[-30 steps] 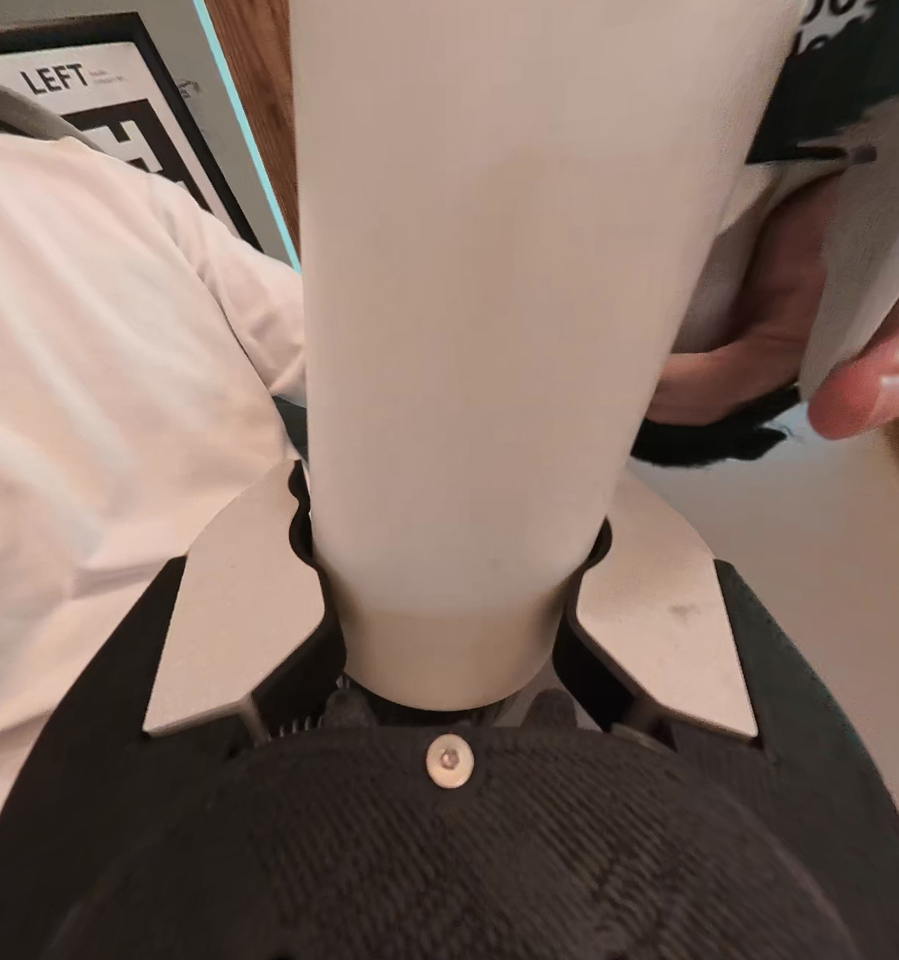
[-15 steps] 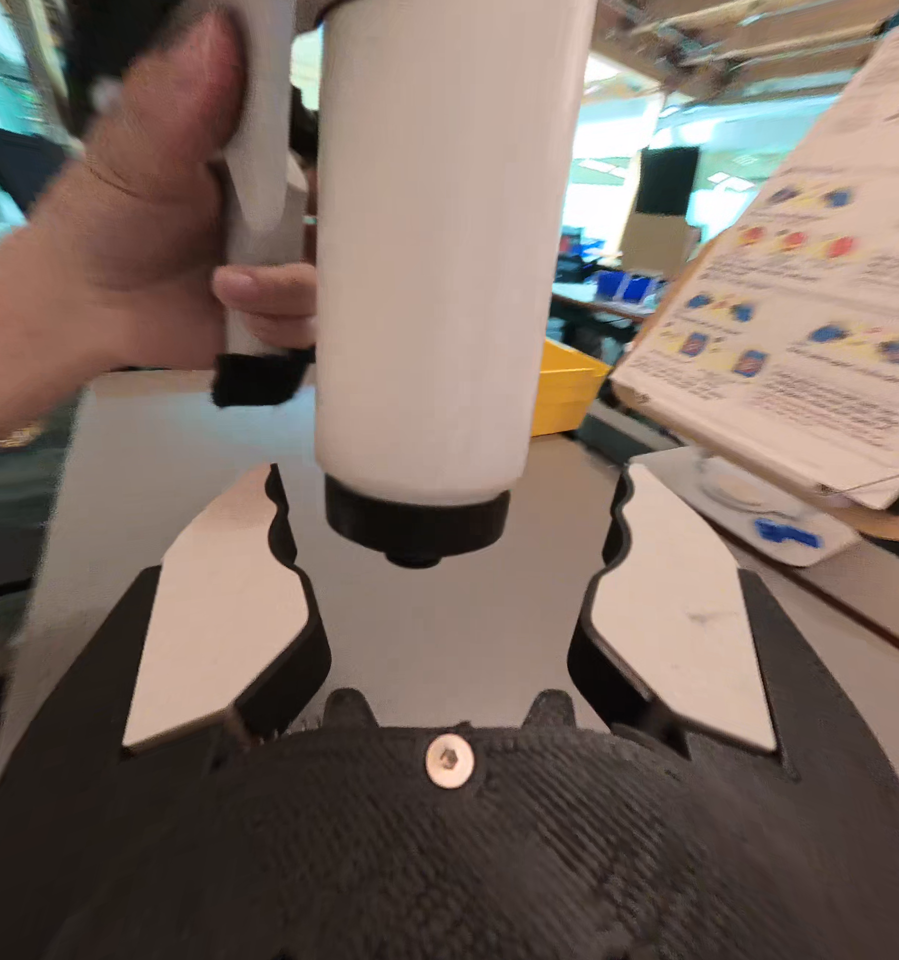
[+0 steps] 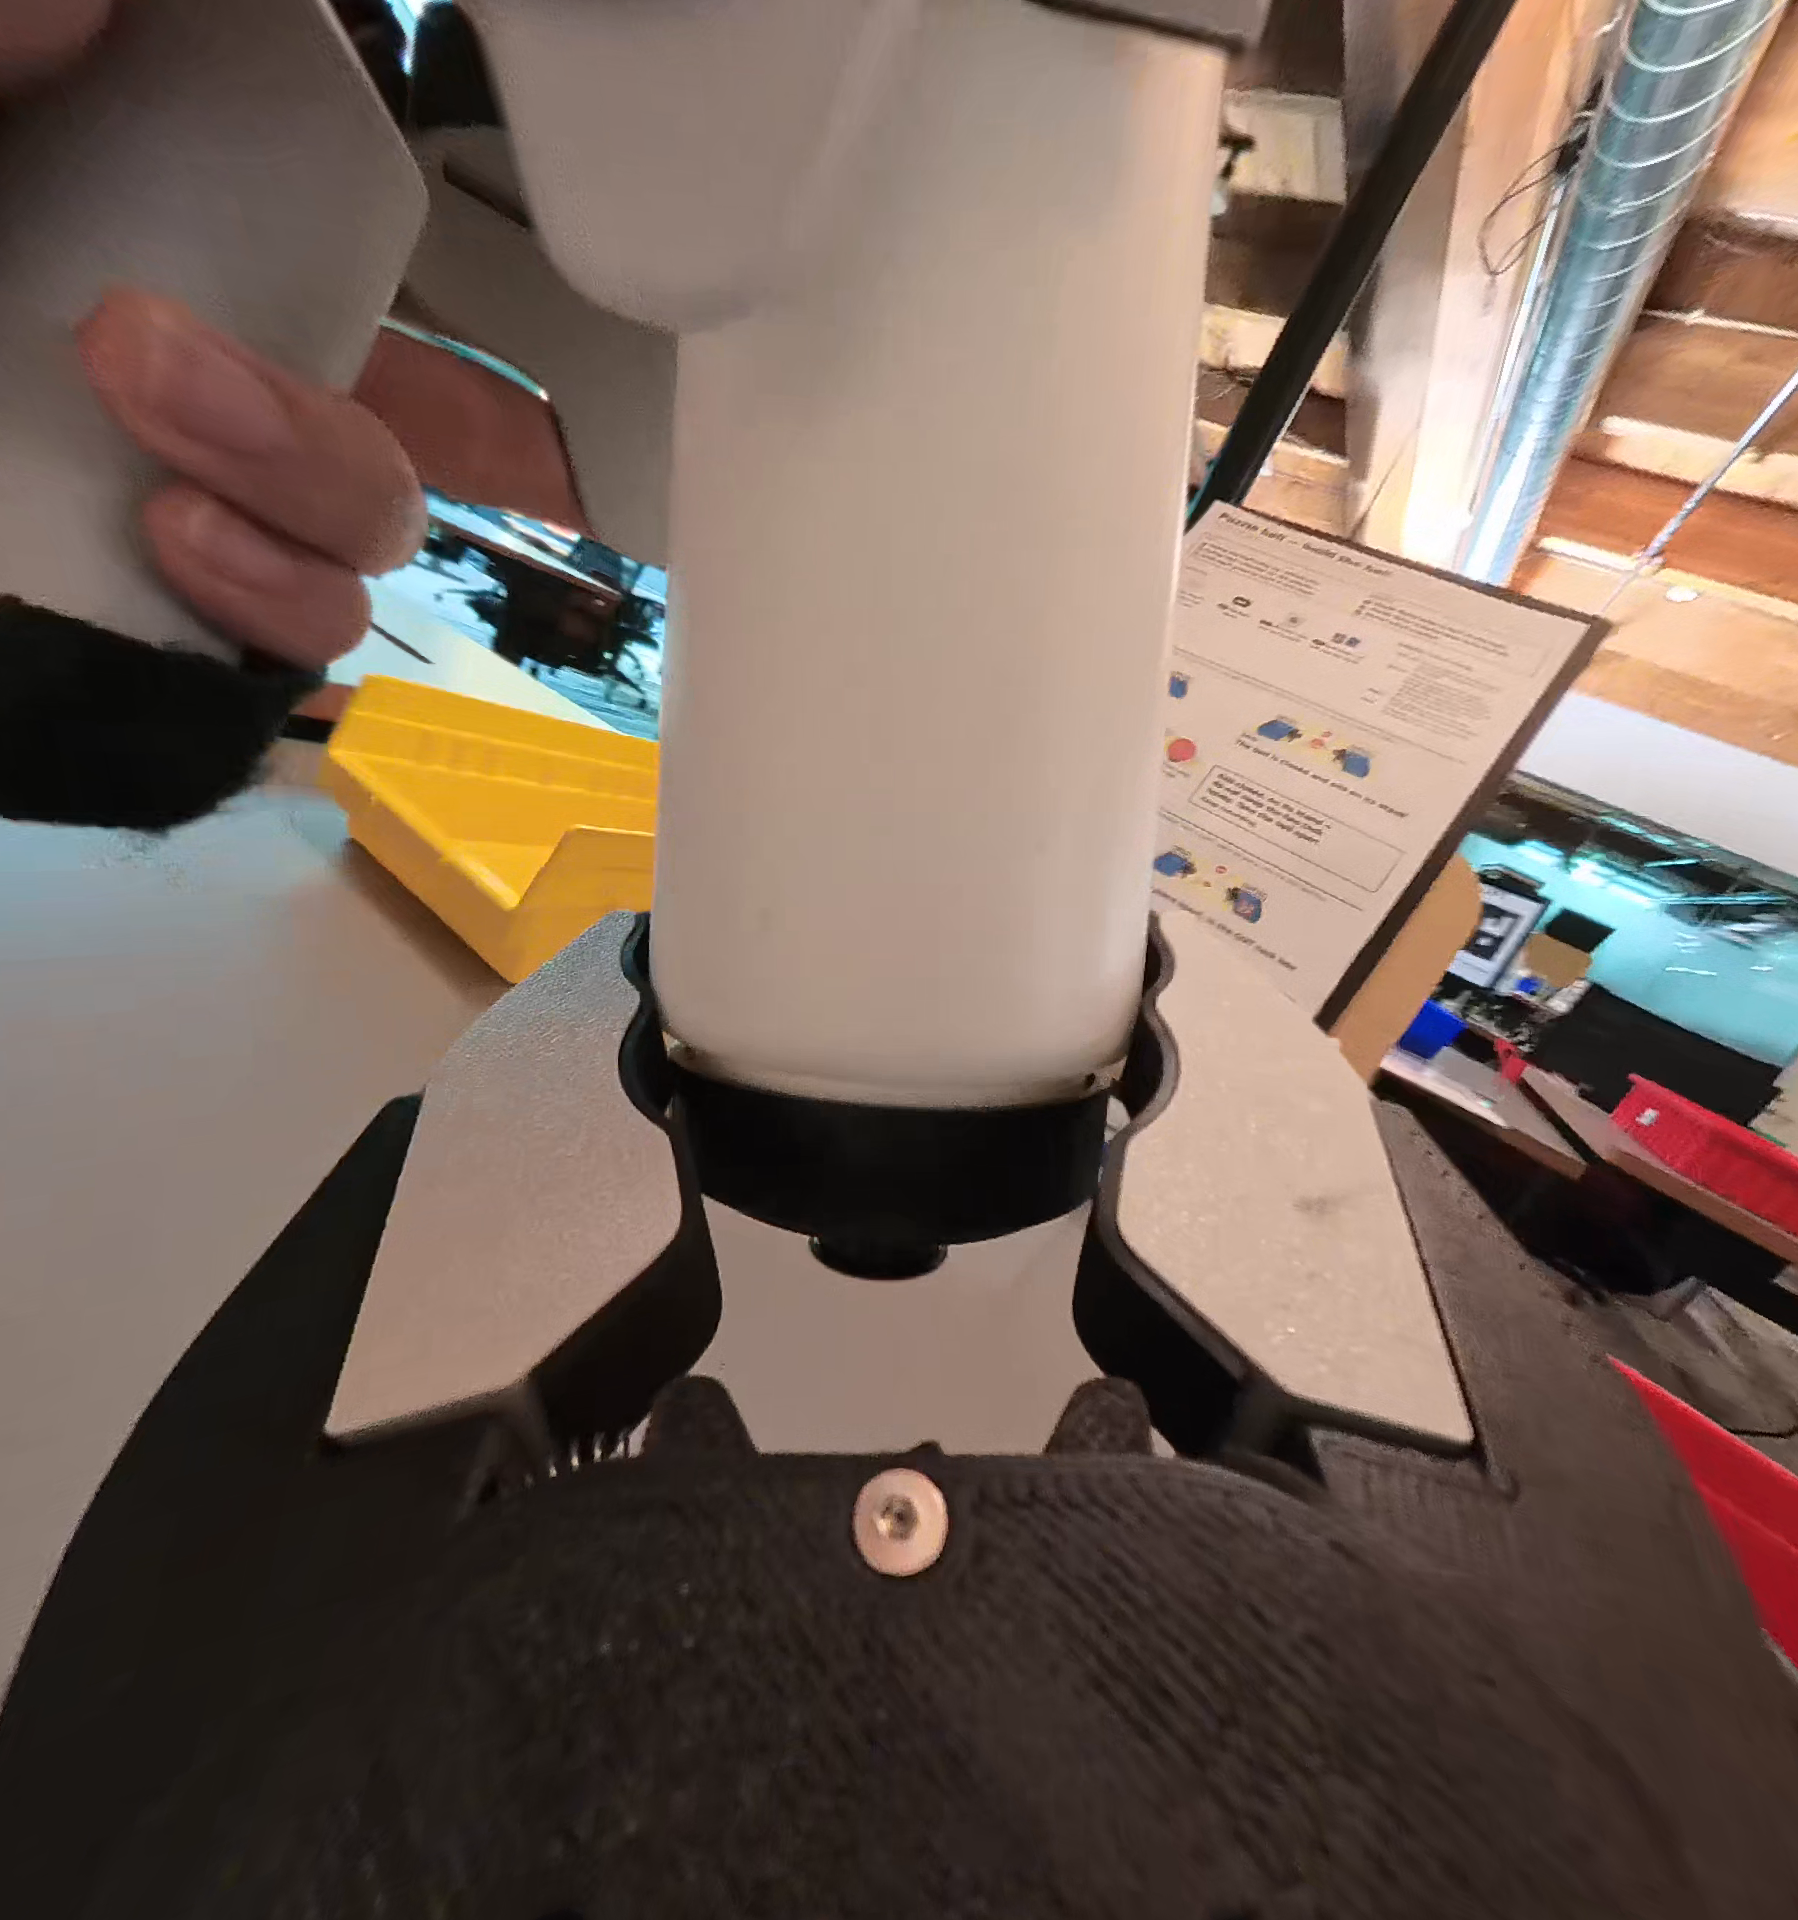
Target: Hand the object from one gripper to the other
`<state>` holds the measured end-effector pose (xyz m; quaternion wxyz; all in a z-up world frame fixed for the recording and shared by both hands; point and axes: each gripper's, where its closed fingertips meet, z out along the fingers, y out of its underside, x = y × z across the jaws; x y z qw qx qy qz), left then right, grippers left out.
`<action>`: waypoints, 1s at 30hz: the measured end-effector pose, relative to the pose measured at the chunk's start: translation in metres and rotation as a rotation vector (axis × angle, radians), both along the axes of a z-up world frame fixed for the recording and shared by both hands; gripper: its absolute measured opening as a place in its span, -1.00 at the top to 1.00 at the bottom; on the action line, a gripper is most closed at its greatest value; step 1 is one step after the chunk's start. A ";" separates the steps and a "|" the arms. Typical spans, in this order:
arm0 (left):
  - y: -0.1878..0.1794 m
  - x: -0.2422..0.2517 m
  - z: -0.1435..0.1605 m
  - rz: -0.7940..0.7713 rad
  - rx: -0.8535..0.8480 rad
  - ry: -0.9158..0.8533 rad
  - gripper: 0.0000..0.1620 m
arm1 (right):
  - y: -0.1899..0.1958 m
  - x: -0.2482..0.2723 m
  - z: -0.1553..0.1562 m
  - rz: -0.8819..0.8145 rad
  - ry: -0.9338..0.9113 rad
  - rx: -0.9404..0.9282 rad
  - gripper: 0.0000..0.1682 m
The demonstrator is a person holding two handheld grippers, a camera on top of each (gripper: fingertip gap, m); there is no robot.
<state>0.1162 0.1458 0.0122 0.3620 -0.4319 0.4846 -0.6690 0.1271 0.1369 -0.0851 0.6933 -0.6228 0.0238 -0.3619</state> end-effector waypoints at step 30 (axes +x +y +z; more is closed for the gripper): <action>-0.055 -0.040 -0.056 -0.768 0.310 -0.060 -0.19 | -0.016 -0.069 0.000 0.955 0.634 0.030 0.00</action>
